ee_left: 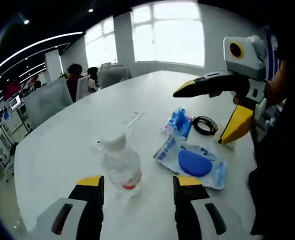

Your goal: Arrange the tabletop items into an orderly group along one side of the table until the central work area is clear of visible clutter.

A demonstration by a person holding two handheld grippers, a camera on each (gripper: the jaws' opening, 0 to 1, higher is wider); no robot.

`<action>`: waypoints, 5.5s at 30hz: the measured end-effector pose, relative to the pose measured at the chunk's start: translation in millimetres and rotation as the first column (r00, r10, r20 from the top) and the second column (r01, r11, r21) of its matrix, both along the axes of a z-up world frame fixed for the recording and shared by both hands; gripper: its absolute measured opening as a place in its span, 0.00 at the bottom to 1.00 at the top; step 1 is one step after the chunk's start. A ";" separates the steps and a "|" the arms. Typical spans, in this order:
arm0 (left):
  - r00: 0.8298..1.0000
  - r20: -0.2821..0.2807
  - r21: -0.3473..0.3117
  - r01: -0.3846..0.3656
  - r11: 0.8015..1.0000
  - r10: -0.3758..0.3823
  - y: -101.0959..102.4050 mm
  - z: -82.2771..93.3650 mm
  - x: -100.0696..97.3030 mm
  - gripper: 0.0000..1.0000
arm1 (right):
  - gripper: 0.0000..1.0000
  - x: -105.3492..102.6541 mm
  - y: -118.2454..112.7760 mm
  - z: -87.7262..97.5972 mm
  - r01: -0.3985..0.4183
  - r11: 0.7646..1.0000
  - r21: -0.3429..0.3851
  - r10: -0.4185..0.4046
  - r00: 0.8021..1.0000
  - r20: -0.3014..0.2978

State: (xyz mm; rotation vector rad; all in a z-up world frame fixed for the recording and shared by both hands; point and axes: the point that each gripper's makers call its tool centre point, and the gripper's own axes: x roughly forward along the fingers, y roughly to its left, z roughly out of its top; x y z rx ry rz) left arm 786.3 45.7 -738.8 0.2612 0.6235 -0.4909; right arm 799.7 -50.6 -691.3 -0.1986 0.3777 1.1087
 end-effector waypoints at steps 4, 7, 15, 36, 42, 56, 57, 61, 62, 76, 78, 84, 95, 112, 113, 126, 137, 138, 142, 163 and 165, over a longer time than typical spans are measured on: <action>0.999 0.024 -0.029 -0.047 0.999 0.047 -16.0 7.0 -16.7 0.59 | 0.76 -6.3 -31.4 -2.4 -0.035 0.999 -0.021 0.035 0.999 -0.013; 0.997 0.018 -0.034 -0.075 0.997 0.076 -29.3 7.0 -26.3 0.66 | 0.77 -3.6 -58.9 -4.0 -0.038 0.999 -0.031 0.037 0.999 -0.023; 0.990 0.054 -0.094 -0.123 0.988 0.128 -68.8 17.0 -53.7 0.68 | 0.78 3.3 -129.6 -16.8 -0.021 0.999 -0.032 0.017 0.994 -0.105; 0.974 0.092 -0.105 -0.198 0.974 0.208 -109.5 42.4 -96.5 0.84 | 0.76 -8.2 -231.0 -37.7 -0.125 0.976 -0.176 0.102 0.986 -0.132; 0.971 0.077 -0.127 -0.216 0.968 0.227 -117.6 41.5 -105.9 0.92 | 0.72 -21.2 -234.1 -54.1 -0.251 0.935 -0.251 0.208 0.960 -0.188; 0.965 0.091 -0.131 -0.235 0.963 0.247 -124.1 38.3 -122.5 1.00 | 0.54 -40.9 -223.0 -85.7 -0.507 0.811 -0.291 0.408 0.848 -0.338; 0.964 0.089 -0.131 -0.236 0.963 0.249 -123.7 37.8 -123.3 1.00 | 0.53 -40.4 -223.6 -89.3 -0.516 0.802 -0.301 0.412 0.842 -0.349; 0.958 0.088 -0.157 -0.257 0.953 0.273 -120.3 39.0 -126.9 1.00 | 0.38 -43.0 -223.0 -103.3 -0.574 0.749 -0.330 0.454 0.808 -0.376; 0.957 0.093 -0.157 -0.259 0.953 0.275 -119.9 39.2 -127.6 1.00 | 0.37 -42.1 -222.1 -106.0 -0.576 0.749 -0.328 0.454 0.806 -0.380; 0.961 0.102 -0.143 -0.242 0.960 0.257 -124.0 32.5 -129.2 0.95 | 0.24 -34.2 -225.9 -124.0 -0.581 0.754 -0.306 0.410 0.780 -0.472; 0.963 0.092 -0.142 -0.237 0.961 0.252 -125.0 30.1 -128.1 0.95 | 0.21 -35.1 -227.3 -125.7 -0.579 0.756 -0.305 0.404 0.779 -0.479; 0.968 0.091 -0.142 -0.221 0.965 0.235 -125.2 32.0 -123.2 0.95 | 0.07 -31.7 -230.2 -124.5 -0.568 0.764 -0.306 0.403 0.790 -0.461; 0.976 0.080 -0.144 -0.190 0.971 0.203 -127.0 28.4 -115.1 0.94 | 0.09 -40.0 -232.1 -116.6 -0.558 0.779 -0.284 0.391 0.788 -0.475; 0.967 0.094 -0.186 -0.216 0.959 0.237 -122.8 32.3 -114.0 0.92 | 0.17 -45.4 -232.6 -137.6 -0.612 0.744 -0.267 0.394 0.725 -0.564; 0.967 0.097 -0.184 -0.217 0.959 0.237 -122.1 32.6 -114.0 0.91 | 0.17 -44.9 -232.4 -137.9 -0.615 0.743 -0.265 0.396 0.723 -0.566; 0.974 0.076 -0.160 -0.202 0.966 0.216 -118.0 28.5 -111.0 0.91 | 0.00 -67.8 -231.6 -110.1 -0.658 0.733 -0.175 0.454 0.664 -0.594; 0.978 0.073 -0.155 -0.181 0.971 0.194 -122.0 31.1 -103.7 0.91 | 0.00 -55.9 -209.4 -71.7 -0.639 0.730 -0.243 0.526 0.751 -0.399; 0.978 0.073 -0.157 -0.180 0.971 0.193 -121.2 30.2 -103.1 0.91 | 0.00 -53.2 -205.8 -68.0 -0.636 0.729 -0.253 0.533 0.760 -0.373; 0.980 0.072 -0.157 -0.175 0.972 0.188 -121.7 26.5 -101.3 0.91 | 0.00 -31.1 -184.7 -55.3 -0.580 0.734 -0.352 0.535 0.814 -0.227; 0.970 0.079 -0.154 -0.217 0.964 0.231 -98.6 26.4 -113.9 0.91 | 0.00 28.7 -62.4 -24.3 -0.466 0.786 -0.406 0.546 0.831 0.104; 0.970 0.079 -0.152 -0.217 0.964 0.230 -98.5 25.9 -115.3 0.91 | 0.00 31.8 -48.9 -24.6 -0.466 0.788 -0.403 0.549 0.828 0.117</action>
